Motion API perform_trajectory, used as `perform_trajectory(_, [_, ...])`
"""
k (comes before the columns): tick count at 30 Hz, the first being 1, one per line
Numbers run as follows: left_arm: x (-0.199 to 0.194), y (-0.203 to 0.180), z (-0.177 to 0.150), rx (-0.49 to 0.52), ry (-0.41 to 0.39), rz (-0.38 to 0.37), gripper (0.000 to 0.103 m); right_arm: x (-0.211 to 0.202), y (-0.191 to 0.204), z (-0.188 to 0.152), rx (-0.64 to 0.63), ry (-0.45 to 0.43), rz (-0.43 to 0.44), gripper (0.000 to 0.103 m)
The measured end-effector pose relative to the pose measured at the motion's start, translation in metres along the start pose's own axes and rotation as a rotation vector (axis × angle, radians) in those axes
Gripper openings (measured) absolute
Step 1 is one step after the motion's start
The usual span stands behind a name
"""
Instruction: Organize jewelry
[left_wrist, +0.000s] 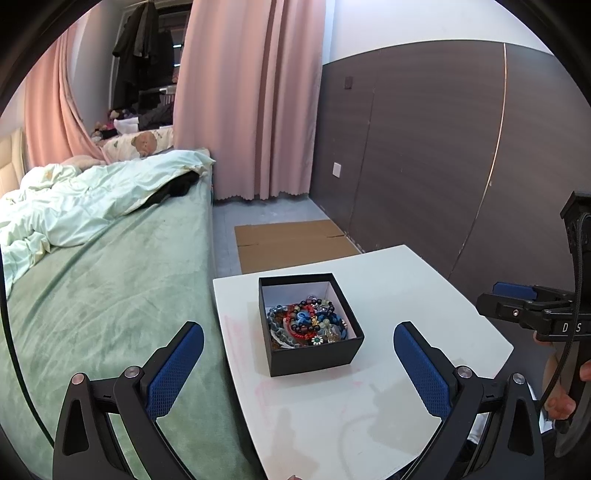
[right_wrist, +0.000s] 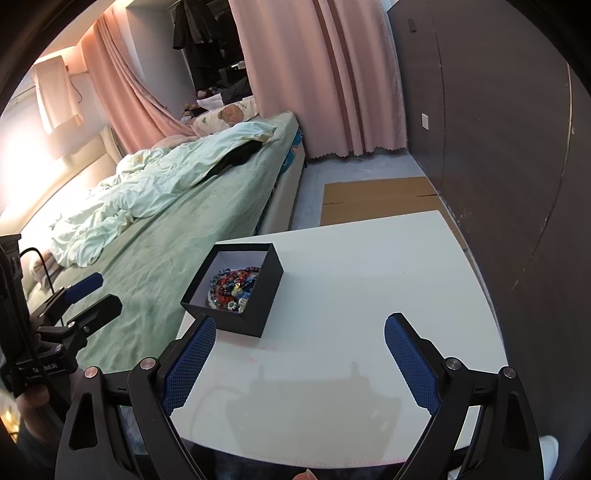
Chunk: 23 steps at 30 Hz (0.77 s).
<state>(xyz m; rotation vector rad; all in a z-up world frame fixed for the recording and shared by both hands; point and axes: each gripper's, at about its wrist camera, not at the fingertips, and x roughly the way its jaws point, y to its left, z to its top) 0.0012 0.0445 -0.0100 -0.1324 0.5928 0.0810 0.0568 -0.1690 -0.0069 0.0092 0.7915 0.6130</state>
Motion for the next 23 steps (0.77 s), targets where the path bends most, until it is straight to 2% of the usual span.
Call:
perform_trajectory(15, [-0.0063, 0.0049, 0.0036, -0.047, -0.028, 0.012, 0.103, -0.0013, -0.0019, 0.0006, -0.006, -0.001, -0.005, 0.093])
perform_trajectory(19, [-0.0092, 0.0028, 0.0029, -0.035, -0.038, 0.042, 0.103, -0.0013, -0.0012, 0.0003, -0.007, -0.002, -0.004, 0.093])
perform_trajectory(23, [-0.0096, 0.0029, 0.0035, -0.036, -0.029, 0.02, 0.103, -0.0011, -0.0004, -0.0001, -0.007, -0.002, -0.005, 0.093])
